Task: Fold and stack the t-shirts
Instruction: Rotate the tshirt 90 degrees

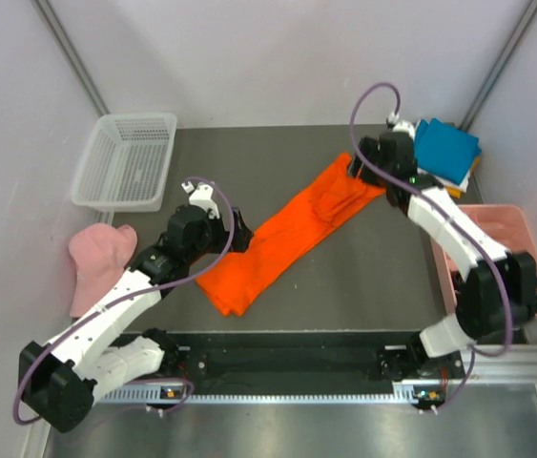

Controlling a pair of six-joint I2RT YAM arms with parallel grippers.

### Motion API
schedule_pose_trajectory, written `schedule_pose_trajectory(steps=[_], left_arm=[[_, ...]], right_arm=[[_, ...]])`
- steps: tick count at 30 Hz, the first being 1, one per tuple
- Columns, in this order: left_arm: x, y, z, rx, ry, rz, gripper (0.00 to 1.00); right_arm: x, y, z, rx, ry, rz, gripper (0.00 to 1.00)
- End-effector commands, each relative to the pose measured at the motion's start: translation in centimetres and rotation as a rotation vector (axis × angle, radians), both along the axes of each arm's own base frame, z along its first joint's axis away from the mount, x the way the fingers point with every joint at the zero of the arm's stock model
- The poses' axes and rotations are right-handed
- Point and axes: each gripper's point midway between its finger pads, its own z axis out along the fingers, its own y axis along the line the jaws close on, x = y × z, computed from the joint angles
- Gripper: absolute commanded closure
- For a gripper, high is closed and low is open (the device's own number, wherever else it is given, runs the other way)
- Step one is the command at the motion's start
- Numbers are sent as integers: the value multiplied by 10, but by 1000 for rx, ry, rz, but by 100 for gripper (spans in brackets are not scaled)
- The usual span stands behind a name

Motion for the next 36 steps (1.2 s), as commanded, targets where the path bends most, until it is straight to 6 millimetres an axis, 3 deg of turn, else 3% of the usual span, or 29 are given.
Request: schedule_pose_trajectory(steps=[1, 2, 3, 5, 6, 8, 10, 13, 17, 20, 23, 28, 36], left_arm=[[19, -3, 42, -93, -95, 20, 1], [20, -2, 43, -97, -94, 22, 1], [17, -5, 43, -106, -88, -2, 1], [15, -4, 44, -110, -90, -5, 1], [13, -4, 43, -110, -88, -8, 1], [9, -3, 42, -113, -81, -11, 1], [6, -4, 40, -119, -72, -21, 1], [1, -5, 40, -129, -61, -33, 1], [-5, -2, 41, -124, -62, -44, 1], [-9, 7, 29, -77, -24, -15, 1], [-9, 22, 15, -6, 26, 52, 2], [-14, 30, -5, 13, 93, 92, 7], [-34, 51, -67, 64, 280, 208, 26]], right_arm=[[-81, 37, -17, 131, 66, 16, 32], [-96, 44, -21, 149, 77, 29, 32], [-121, 57, -45, 148, 132, 61, 32], [-149, 72, -45, 232, 136, 76, 32], [-166, 74, -68, 234, 184, 78, 32], [-194, 97, -71, 296, 205, 119, 32], [-223, 116, -89, 313, 257, 154, 33], [-255, 141, -104, 304, 300, 207, 33], [-281, 177, -118, 301, 347, 280, 34], [-296, 198, -129, 261, 372, 305, 35], [-294, 201, -127, 235, 358, 282, 35], [-290, 180, -117, 228, 316, 229, 36], [-284, 142, -96, 195, 229, 163, 36]])
